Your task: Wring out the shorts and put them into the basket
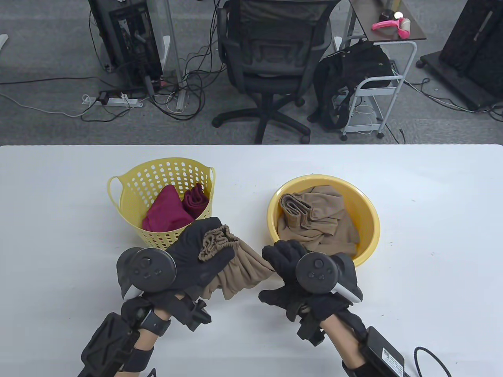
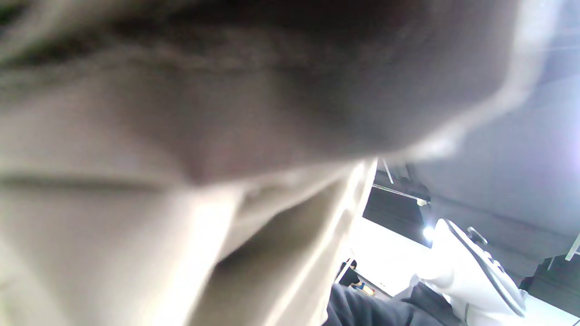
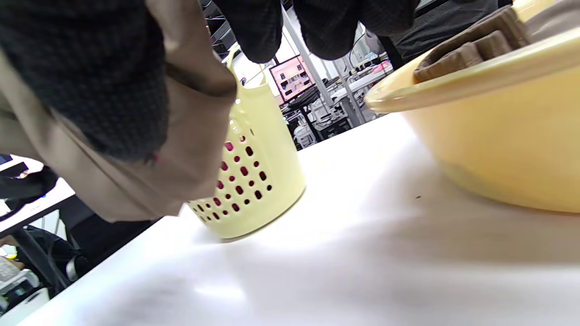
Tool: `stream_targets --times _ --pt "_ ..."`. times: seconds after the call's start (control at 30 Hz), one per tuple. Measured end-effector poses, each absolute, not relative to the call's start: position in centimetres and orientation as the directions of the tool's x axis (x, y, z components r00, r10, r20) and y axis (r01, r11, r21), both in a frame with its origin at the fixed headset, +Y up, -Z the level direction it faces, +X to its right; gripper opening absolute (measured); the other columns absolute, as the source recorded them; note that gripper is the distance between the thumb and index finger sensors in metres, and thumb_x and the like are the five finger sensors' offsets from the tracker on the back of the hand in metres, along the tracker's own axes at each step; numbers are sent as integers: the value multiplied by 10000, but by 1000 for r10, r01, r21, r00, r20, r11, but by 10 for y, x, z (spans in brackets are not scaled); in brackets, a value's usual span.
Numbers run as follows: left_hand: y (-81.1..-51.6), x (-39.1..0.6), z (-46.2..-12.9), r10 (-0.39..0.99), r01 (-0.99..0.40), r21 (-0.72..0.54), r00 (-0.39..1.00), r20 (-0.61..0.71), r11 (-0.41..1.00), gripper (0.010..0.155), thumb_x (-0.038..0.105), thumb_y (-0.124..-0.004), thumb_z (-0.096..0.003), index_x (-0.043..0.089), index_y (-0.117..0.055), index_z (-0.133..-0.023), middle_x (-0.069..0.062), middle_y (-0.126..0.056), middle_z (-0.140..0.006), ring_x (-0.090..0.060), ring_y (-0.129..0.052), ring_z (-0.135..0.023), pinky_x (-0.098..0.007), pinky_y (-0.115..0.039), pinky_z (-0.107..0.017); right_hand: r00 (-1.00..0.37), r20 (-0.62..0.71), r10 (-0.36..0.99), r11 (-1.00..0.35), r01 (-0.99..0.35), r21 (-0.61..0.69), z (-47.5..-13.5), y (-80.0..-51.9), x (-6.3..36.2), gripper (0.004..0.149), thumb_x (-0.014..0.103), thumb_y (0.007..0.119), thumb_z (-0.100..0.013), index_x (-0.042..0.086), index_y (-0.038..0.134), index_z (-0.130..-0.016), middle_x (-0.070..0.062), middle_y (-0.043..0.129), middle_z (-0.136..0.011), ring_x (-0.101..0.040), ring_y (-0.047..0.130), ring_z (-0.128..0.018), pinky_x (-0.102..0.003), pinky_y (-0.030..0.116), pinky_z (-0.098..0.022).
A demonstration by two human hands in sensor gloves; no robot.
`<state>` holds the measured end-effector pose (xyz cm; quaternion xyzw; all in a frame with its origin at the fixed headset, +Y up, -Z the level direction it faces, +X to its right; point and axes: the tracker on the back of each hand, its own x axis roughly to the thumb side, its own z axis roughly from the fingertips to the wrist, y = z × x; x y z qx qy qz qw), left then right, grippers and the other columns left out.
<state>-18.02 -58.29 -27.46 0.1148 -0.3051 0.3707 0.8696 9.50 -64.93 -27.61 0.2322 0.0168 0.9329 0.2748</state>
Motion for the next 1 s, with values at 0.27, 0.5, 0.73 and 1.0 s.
stream_targets --times 0.27,0.5,0.73,1.0 --pt "-570 -191 -275 548 -707 22 568 614 707 708 555 -750 -577 174 -429 -1080 -203 -644 -1058 -464 -789 -850 -660 -627 -666 -815 421 399 -908 -416 57 -268 -669 104 1006 710 865 -414 118 465 -1123 -307 383 -1126 -595 320 -1022 -802 338 -649" --pt "-555 -199 -282 540 -711 52 577 613 702 706 548 -738 -581 175 -412 -1084 -206 -625 -1069 -472 -774 -862 -665 -613 -670 -830 425 361 -925 -376 49 -264 -679 102 1034 739 839 -408 129 426 -1133 -306 333 -1133 -595 253 -1025 -815 276 -638" --pt "-539 -204 -291 521 -703 79 593 614 707 725 534 -737 -578 173 -372 -1089 -210 -575 -1093 -483 -741 -890 -671 -592 -682 -834 424 352 -930 -361 62 -262 -682 101 1033 734 836 -410 127 416 -1134 -307 324 -1132 -594 239 -1023 -816 256 -634" --pt "-510 -215 -307 489 -686 134 628 606 716 737 509 -724 -576 179 -319 -1095 -216 -506 -1122 -506 -681 -929 -682 -544 -701 -838 425 342 -933 -358 44 -261 -681 104 1027 731 830 -414 129 414 -1133 -303 322 -1133 -591 235 -1025 -816 246 -631"
